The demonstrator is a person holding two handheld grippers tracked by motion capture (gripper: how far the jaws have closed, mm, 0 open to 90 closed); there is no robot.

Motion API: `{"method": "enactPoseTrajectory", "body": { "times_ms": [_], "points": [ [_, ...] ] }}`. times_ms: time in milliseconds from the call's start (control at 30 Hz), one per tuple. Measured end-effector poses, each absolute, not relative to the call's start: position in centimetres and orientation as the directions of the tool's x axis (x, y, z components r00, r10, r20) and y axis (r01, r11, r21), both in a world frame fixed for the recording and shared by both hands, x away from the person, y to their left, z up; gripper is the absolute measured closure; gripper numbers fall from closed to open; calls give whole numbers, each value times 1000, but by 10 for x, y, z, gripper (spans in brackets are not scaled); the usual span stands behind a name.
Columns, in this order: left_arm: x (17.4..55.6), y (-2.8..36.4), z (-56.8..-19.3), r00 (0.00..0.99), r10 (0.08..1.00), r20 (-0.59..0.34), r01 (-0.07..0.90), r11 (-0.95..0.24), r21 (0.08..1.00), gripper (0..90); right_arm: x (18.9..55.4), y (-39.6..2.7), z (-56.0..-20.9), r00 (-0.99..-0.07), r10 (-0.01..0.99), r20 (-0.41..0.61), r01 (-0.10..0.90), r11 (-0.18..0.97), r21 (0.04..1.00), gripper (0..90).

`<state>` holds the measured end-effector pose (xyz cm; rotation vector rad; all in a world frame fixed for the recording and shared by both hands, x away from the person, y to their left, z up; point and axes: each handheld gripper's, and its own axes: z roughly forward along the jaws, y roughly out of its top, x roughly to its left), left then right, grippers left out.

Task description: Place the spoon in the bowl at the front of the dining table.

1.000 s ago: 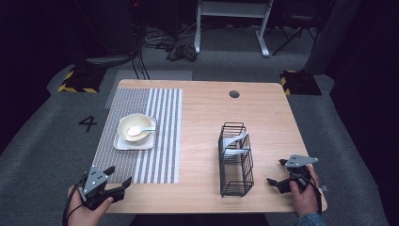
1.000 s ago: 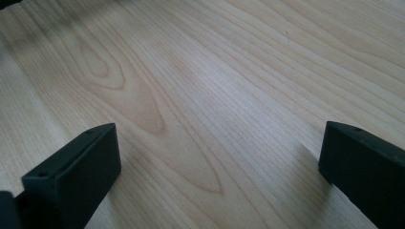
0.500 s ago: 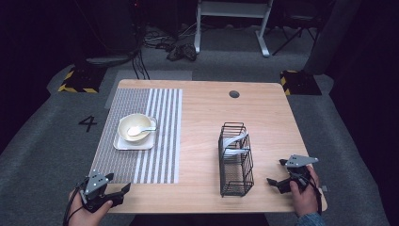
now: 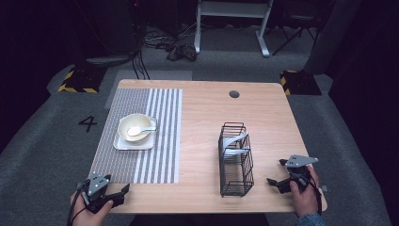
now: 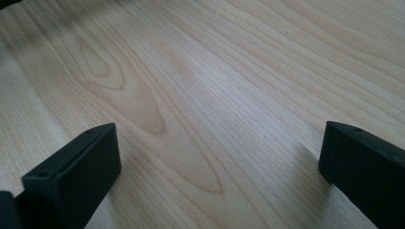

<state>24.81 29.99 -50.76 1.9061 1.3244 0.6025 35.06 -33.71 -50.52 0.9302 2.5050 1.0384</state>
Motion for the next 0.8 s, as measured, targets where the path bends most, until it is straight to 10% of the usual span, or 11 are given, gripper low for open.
{"method": "enactPoseTrajectory", "body": {
  "times_ms": [800],
  "points": [
    [250, 301, -528, 386, 922, -13, 510, -202, 836, 4, 351, -337, -505, -756, 654, -7, 457, 536, 710, 5]
  ]
}}
